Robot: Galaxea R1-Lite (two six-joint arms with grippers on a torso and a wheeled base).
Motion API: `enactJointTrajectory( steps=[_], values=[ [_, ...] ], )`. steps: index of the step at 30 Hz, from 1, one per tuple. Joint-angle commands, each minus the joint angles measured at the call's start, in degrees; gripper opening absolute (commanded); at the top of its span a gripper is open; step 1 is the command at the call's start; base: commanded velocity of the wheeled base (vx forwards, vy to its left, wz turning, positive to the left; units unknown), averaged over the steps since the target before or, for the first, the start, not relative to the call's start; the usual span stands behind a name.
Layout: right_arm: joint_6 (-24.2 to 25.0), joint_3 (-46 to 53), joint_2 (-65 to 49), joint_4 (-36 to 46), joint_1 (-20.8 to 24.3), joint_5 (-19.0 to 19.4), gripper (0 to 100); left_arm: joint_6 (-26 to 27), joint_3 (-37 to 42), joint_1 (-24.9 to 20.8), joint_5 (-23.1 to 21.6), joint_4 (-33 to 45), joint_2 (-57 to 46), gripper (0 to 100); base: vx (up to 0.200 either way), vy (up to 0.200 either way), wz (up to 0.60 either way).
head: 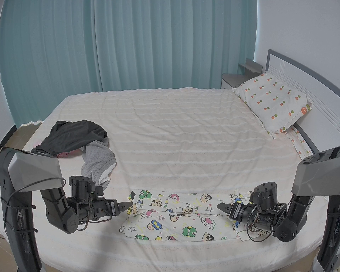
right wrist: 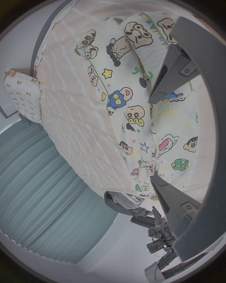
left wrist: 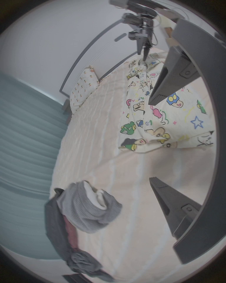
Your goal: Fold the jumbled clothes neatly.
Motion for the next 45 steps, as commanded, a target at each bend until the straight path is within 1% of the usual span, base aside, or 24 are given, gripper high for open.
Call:
enactJointTrajectory(
  steps=[1, 2, 5, 6, 7, 9, 11, 14, 17, 20, 29, 32, 38, 39, 41, 42, 45],
  values=[
    [0.01, 0.06, -0.08, -0.02, 0.33, 0.0, 100, -3.85, -5.66, 1.16, -1.77, 9.47, -5.65, 100, 0.0, 0.0, 0.0],
    [0.01, 0.06, -0.08, -0.02, 0.33, 0.0, 100, -3.94, -8.12, 0.9, -1.77, 14.3, -5.47, 100, 0.0, 0.0, 0.0],
    [0.01, 0.06, -0.08, -0.02, 0.33, 0.0, 100, -3.77, -13.57, -0.25, -1.77, 22.91, -3.89, 100, 0.0, 0.0, 0.0],
    [0.01, 0.06, -0.08, -0.02, 0.33, 0.0, 100, -3.77, -13.57, -0.25, -1.77, 22.91, -3.89, 100, 0.0, 0.0, 0.0],
    [0.01, 0.06, 0.0, -0.02, 0.33, 0.0, 100, -3.85, -16.38, -1.3, -1.77, 24.32, -1.96, 100, 0.0, 0.0, 0.0],
    [0.01, 0.06, 0.0, -0.02, 0.33, 0.0, 100, -3.85, -17.43, -2.27, -1.59, 24.32, -0.55, 100, 0.0, 0.0, 0.0],
    [0.01, 0.06, 0.0, -0.02, 0.33, 0.0, 100, -3.41, -20.6, -4.64, -0.45, 24.41, 3.67, 100, 0.0, 0.0, 0.0],
    [0.01, 0.06, 0.09, -0.02, 0.33, 0.0, 100, -3.15, -22.62, -6.31, 1.22, 25.2, 5.95, 100, 0.0, 0.0, 0.0],
    [0.01, 0.06, 0.09, -0.02, 0.33, 0.0, 100, -0.87, -24.38, -7.72, 2.45, 28.28, 7.98, 100, 0.0, 0.0, 0.0],
    [0.01, 0.06, 0.18, -0.02, 0.33, 0.0, 100, 0.54, -26.22, -8.07, 4.21, 31.18, 9.21, 100, 0.0, 0.0, 0.0],
    [0.01, 0.06, 0.09, -0.02, 0.33, -0.08, 100, 0.54, -28.51, -8.86, 4.74, 31.61, 10.44, 100, 0.0, 0.0, 0.0],
    [0.01, 0.06, 0.09, -0.02, 0.33, -0.08, 100, 0.63, -29.39, -9.65, 6.32, 32.05, 10.96, 100, 0.0, 0.0, 0.0],
    [0.01, 0.06, 0.09, -0.02, 0.33, -0.08, 100, 0.63, -31.67, -10.79, 6.76, 36.54, 10.96, 100, 0.0, 0.0, 0.0],
    [0.01, 0.06, 0.0, -0.02, 0.33, -0.08, 100, 0.72, -32.64, -11.06, 6.84, 38.21, 10.96, 100, 0.0, 0.0, 0.0],
    [0.01, 0.06, 0.0, -0.02, 0.33, -0.08, 100, 0.72, -32.9, -11.41, 7.02, 38.73, 10.96, 100, 0.0, 0.0, 0.0],
    [0.01, 0.06, 0.0, -0.02, 0.33, -0.08, 100, 0.72, -32.99, -11.5, 7.2, 38.73, 10.96, 0, 0.0, 0.0, 0.0],
    [0.01, 0.06, 0.0, -0.02, 0.25, -0.08, 100, 0.63, -33.25, -11.67, 8.16, 38.91, 11.05, 0, 0.0, 0.0, 0.0]
  ],
)
